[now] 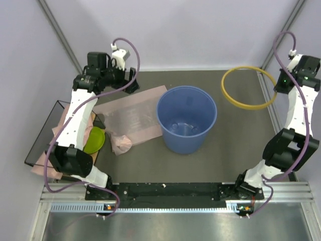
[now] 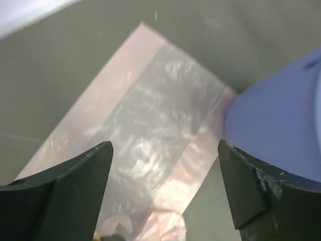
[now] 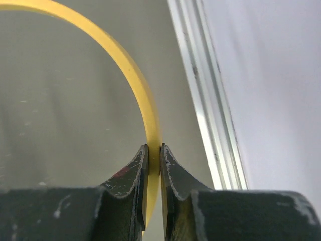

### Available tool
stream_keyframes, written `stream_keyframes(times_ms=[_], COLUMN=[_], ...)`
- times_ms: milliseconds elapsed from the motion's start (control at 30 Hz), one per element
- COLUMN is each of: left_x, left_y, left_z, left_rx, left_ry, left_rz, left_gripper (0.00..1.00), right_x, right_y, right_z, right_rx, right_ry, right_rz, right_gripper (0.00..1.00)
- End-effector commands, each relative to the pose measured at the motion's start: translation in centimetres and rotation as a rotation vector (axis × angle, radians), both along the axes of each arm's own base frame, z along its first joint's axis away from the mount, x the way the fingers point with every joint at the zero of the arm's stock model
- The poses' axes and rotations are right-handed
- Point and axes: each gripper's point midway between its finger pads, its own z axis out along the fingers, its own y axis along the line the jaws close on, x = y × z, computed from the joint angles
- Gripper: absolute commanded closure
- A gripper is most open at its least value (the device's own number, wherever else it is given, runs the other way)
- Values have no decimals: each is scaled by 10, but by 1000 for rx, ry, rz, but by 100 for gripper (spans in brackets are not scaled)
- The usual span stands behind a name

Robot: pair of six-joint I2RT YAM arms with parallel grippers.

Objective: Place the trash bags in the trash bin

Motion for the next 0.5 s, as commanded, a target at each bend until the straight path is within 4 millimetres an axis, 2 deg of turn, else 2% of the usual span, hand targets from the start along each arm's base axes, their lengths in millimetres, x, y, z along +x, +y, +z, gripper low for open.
stream_keyframes(times_ms=[0,33,100,133,200,233,300,367,467], left_x=[-16,-19,-45,-51,-69,-80,-98,-101,-110], left_y=[33,36,37,43,54,60,65,67,77], left_z=[-71,-81,-109,-122,-152,-164,-184,-191,-217], left_rx=[190,243,295,349,412,442,467,513,573], left_ry=[153,147,246,262,378,417,454,386,394], left_rz=[-57,-135,-252,-307,-370,-431,-508,-586,-660], left_gripper=[13,13,15,16,19,23,25,23,20], right_x=[19,23,31,34,39,39,40,42,43], right_y=[-47,-47,-44,-41,-37,-33,-25,-22,-20], right_z=[-26,-46,-61,-78,-93,-102,-121,-131,-146], right_rx=[-142,-126,-100,-87,-81,-66,-49,-60,-72], right_ry=[24,61,73,107,133,148,183,199,215], right_rz=[-128,-119,-90,-73,-55,-42,-23,-17,-25], right_gripper=[100,100,100,100,100,100,100,100,100])
